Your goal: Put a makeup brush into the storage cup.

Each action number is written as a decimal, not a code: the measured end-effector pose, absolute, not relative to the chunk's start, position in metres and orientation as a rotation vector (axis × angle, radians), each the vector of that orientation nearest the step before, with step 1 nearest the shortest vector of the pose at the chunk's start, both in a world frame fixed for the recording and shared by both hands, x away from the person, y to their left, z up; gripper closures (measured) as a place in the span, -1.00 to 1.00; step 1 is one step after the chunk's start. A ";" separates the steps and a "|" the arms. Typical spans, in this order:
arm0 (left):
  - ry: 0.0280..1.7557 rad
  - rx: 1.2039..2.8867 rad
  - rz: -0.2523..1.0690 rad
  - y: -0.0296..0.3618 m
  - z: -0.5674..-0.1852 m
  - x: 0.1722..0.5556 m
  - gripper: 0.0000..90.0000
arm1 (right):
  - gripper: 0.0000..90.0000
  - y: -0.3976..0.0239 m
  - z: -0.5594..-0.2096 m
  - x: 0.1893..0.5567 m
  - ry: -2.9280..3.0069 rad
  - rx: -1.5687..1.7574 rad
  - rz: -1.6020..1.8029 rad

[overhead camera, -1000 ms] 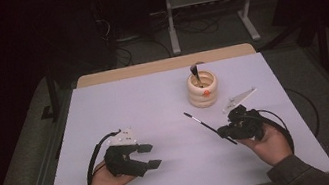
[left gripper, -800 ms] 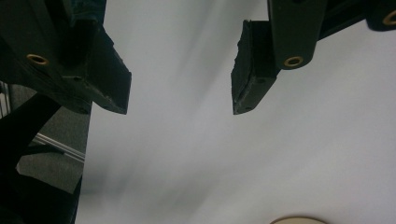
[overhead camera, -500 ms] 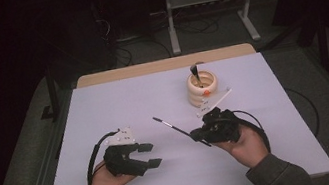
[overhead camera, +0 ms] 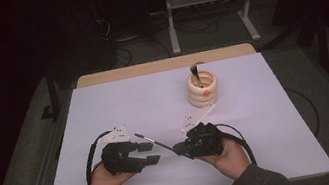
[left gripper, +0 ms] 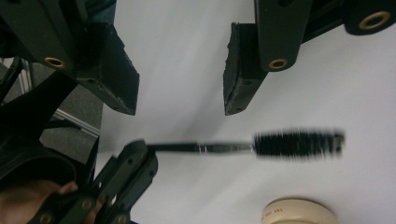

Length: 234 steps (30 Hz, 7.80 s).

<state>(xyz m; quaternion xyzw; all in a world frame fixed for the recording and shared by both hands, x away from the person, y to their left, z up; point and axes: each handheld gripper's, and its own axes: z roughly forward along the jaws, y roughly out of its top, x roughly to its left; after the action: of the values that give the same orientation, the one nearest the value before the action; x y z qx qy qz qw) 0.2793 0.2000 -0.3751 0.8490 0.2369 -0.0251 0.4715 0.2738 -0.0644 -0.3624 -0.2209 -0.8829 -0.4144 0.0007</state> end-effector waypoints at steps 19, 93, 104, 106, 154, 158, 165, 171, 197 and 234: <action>0.568 2.034 -0.148 0.207 -0.378 0.284 0.44 | 0.89 -0.048 -0.384 0.264 -2.894 -0.510 -1.258; 0.546 2.139 -0.087 0.204 -0.372 0.278 0.49 | 0.88 -0.131 -0.333 0.338 -2.736 -0.923 -1.397; 0.552 2.139 -0.081 0.205 -0.374 0.279 0.48 | 0.88 -0.140 -0.327 0.354 -2.730 -0.991 -1.383; 0.554 2.140 -0.081 0.205 -0.374 0.280 0.48 | 0.88 -0.140 -0.326 0.356 -2.732 -1.002 -1.375; 0.574 2.133 -0.073 0.209 -0.371 0.279 0.41 | 0.88 -0.152 -0.307 0.414 -2.704 -1.223 -1.364; 0.576 2.135 -0.072 0.209 -0.371 0.280 0.41 | 0.88 -0.155 -0.303 0.423 -2.704 -1.259 -1.353; 0.571 2.133 -0.066 0.210 -0.371 0.280 0.40 | 0.88 -0.155 -0.296 0.435 -2.702 -1.320 -1.340; 0.570 2.126 -0.062 0.211 -0.369 0.280 0.39 | 0.88 -0.158 -0.292 0.445 -2.700 -1.351 -1.351; 0.585 2.119 -0.072 0.214 -0.371 0.285 0.37 | 0.88 -0.157 -0.281 0.470 -2.693 -1.477 -1.381; 0.678 2.101 0.039 0.215 -0.370 0.286 -0.47 | 0.87 -0.158 -0.321 0.482 -2.669 -1.600 -1.357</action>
<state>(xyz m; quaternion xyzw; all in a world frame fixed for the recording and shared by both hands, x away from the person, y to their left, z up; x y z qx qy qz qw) 0.2856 0.2153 -0.3702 0.8498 0.2741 0.0156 0.4499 0.4816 -0.1582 -0.3211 -0.4674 -0.7800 -0.3965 -0.1264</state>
